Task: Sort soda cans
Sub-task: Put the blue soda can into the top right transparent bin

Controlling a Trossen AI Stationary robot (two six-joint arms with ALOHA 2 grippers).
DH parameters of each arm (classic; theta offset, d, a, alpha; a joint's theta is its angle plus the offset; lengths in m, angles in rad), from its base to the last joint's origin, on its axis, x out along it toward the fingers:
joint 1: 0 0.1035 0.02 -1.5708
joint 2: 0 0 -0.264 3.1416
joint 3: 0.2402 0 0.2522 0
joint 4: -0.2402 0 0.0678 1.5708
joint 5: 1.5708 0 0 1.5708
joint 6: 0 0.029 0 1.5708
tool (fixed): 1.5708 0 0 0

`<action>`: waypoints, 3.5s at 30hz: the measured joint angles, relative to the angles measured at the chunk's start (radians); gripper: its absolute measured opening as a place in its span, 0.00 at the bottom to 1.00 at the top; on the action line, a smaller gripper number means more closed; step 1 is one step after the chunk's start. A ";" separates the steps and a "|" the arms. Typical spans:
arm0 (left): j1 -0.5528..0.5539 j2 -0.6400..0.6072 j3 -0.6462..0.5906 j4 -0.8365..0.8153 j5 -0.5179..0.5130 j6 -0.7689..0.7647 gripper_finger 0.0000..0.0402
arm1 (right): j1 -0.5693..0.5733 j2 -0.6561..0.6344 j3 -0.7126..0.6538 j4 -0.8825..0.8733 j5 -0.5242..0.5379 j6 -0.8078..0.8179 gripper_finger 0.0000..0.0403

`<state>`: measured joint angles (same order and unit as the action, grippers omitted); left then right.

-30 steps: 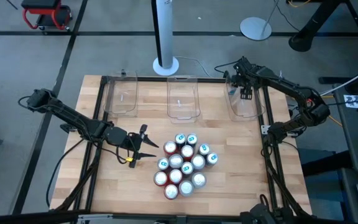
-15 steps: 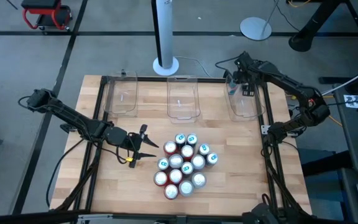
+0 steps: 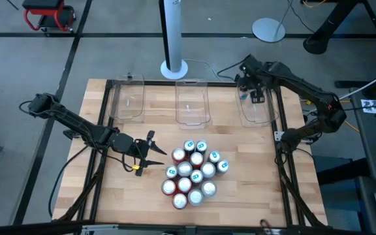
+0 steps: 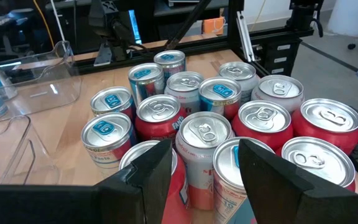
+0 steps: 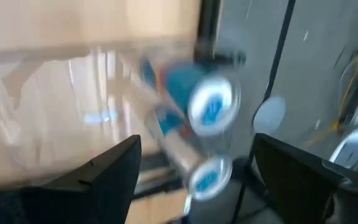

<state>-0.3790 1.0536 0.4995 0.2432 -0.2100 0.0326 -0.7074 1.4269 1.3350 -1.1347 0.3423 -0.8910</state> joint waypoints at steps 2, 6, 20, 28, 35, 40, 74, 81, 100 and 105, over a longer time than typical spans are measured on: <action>0.000 0.000 0.000 0.000 0.000 -0.001 0.44 | 0.066 0.000 0.023 -0.006 -0.031 0.000 0.77; 0.000 0.000 0.000 -0.001 0.000 -0.002 0.44 | 0.213 0.000 0.059 -0.022 -0.081 0.008 0.77; 0.000 0.000 0.000 0.000 0.000 -0.007 0.44 | 0.733 0.000 0.082 -0.028 -0.207 0.172 0.77; 0.000 0.000 0.000 0.000 0.000 -0.007 0.44 | 0.974 0.000 0.082 -0.004 -0.257 0.336 0.77; 0.000 0.000 0.000 0.000 0.000 -0.018 0.44 | 1.124 0.001 0.082 0.164 -0.255 0.398 0.77; 0.000 0.000 0.000 0.000 0.000 -0.019 0.44 | 1.182 0.001 0.082 0.292 -0.248 0.422 0.77; -0.001 0.000 0.000 0.004 0.000 -0.025 0.44 | 1.218 0.211 0.077 0.053 -0.131 1.018 0.77; -0.001 0.000 0.000 0.006 0.000 -0.026 0.44 | 1.216 0.250 0.077 0.037 -0.127 1.028 0.77; -0.001 0.000 0.000 0.006 0.000 -0.026 0.44 | 1.216 0.332 0.077 0.069 -0.134 1.008 0.77; -0.001 0.000 0.000 0.008 0.000 -0.026 0.44 | 1.216 0.349 0.077 0.093 -0.144 0.988 0.77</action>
<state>-0.3798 1.0538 0.4992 0.2515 -0.2100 0.0071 0.5091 1.7757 1.4117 -1.0419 0.1988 0.0967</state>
